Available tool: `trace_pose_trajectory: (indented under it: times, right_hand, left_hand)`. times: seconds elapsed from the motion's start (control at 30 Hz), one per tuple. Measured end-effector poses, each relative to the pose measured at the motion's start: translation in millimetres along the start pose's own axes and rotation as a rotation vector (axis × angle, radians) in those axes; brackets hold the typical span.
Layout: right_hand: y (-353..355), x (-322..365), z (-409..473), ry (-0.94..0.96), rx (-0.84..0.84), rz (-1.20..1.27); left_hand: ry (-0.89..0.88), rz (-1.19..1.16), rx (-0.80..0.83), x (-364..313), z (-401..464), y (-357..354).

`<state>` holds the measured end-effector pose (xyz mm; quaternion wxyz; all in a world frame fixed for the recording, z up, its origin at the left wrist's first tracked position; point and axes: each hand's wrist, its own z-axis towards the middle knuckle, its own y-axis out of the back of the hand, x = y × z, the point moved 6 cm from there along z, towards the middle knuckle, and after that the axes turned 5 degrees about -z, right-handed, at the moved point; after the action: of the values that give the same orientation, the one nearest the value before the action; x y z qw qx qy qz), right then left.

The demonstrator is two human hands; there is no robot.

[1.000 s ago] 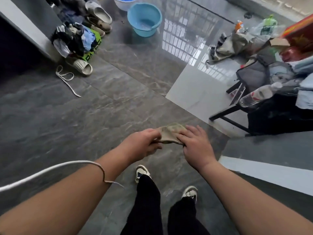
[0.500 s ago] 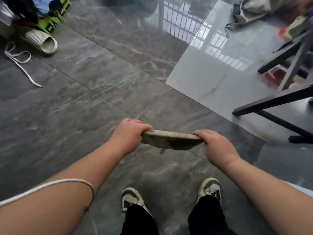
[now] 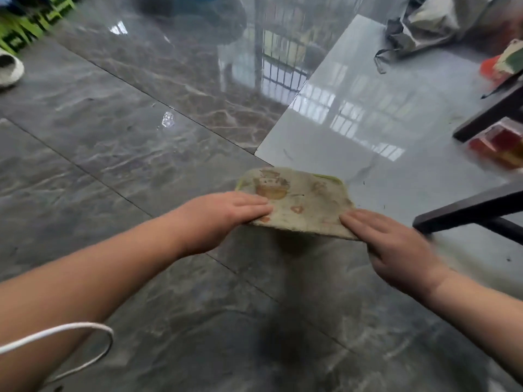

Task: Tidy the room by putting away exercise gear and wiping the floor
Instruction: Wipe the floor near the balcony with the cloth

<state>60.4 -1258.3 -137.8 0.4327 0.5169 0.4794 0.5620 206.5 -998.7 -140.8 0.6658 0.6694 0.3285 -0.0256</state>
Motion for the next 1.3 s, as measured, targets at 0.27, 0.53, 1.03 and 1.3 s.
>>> trace_pose_trajectory:
  times: [0.27,0.53,1.03,1.3]
  right_hand:
    - [-128.2,37.9,-87.0,0.22,0.475,-0.119]
    - [-135.8,31.5,-108.0,0.224,0.552,-0.15]
    - [-175.1,44.5,18.3,-0.104,0.327,-0.103]
    - [-191.1,67.2,-36.6,-0.303,0.275,-0.119]
  left_hand:
    - [0.063,0.042,0.431,-33.6,-54.3,-159.0]
    - [0.104,0.036,0.461,-42.4,-81.6,-184.2]
    - [0.56,0.088,0.042,-17.3,28.0,-190.3]
    - [0.343,0.186,0.034,-25.1,1.8,-208.9]
